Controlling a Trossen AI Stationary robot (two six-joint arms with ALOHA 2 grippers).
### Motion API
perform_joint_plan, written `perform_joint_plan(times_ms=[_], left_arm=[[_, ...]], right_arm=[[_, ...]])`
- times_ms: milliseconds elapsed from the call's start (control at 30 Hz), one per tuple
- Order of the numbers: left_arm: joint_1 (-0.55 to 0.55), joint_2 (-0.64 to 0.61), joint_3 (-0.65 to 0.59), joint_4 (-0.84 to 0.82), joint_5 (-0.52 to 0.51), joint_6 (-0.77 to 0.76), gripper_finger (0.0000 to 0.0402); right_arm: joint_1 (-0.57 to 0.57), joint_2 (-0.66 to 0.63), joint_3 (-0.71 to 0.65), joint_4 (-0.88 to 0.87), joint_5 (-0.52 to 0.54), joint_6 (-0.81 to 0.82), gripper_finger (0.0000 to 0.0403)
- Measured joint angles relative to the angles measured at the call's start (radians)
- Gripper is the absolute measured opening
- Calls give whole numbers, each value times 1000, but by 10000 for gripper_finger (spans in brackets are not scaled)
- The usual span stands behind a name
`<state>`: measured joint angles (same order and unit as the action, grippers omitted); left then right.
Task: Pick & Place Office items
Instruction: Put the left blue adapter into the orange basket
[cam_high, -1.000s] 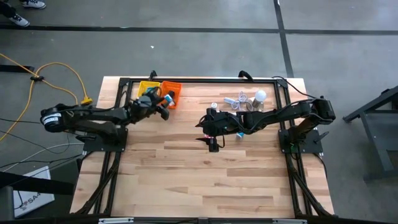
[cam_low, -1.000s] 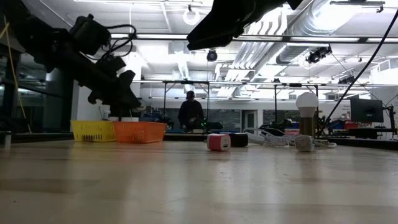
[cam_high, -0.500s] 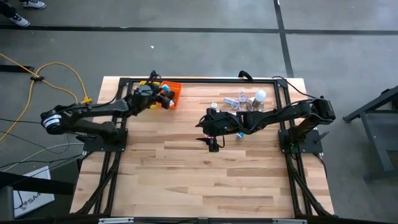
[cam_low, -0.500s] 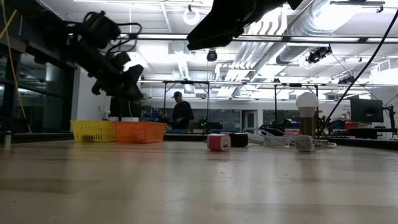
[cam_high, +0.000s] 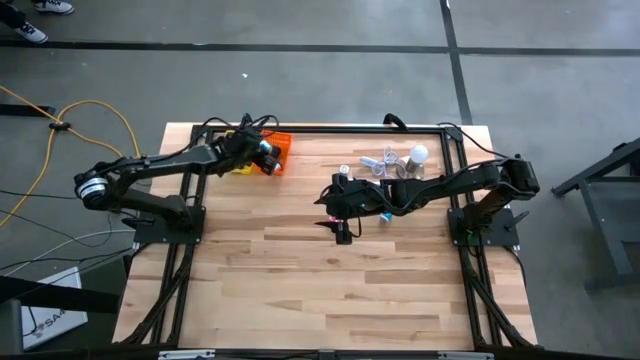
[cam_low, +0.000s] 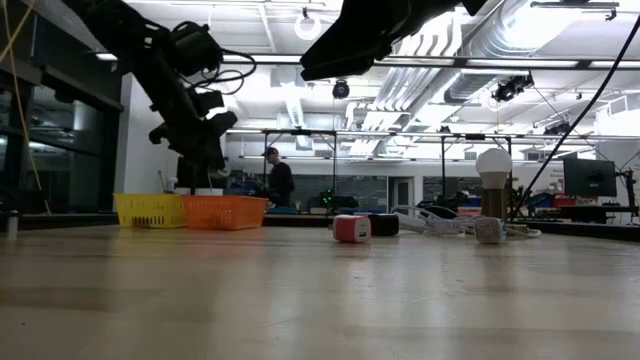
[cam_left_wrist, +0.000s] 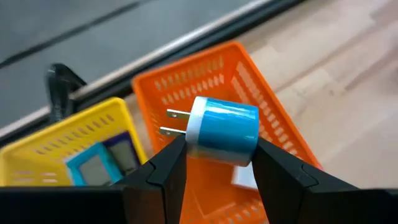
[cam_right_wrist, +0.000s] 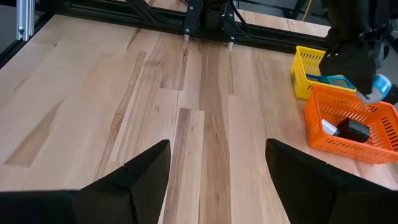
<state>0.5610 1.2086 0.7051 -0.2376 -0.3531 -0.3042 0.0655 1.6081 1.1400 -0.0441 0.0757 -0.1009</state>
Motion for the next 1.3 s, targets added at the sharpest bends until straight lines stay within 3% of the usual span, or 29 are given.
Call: perform_joint_plan(times_ms=[400, 1300], left_arm=[[20, 69, 84, -214, 49, 5, 152], [39, 225, 84, -169, 90, 28, 155]], right_arm=[[0, 0, 0, 0, 0, 0, 251], [0, 0, 0, 4, 0, 0, 251]])
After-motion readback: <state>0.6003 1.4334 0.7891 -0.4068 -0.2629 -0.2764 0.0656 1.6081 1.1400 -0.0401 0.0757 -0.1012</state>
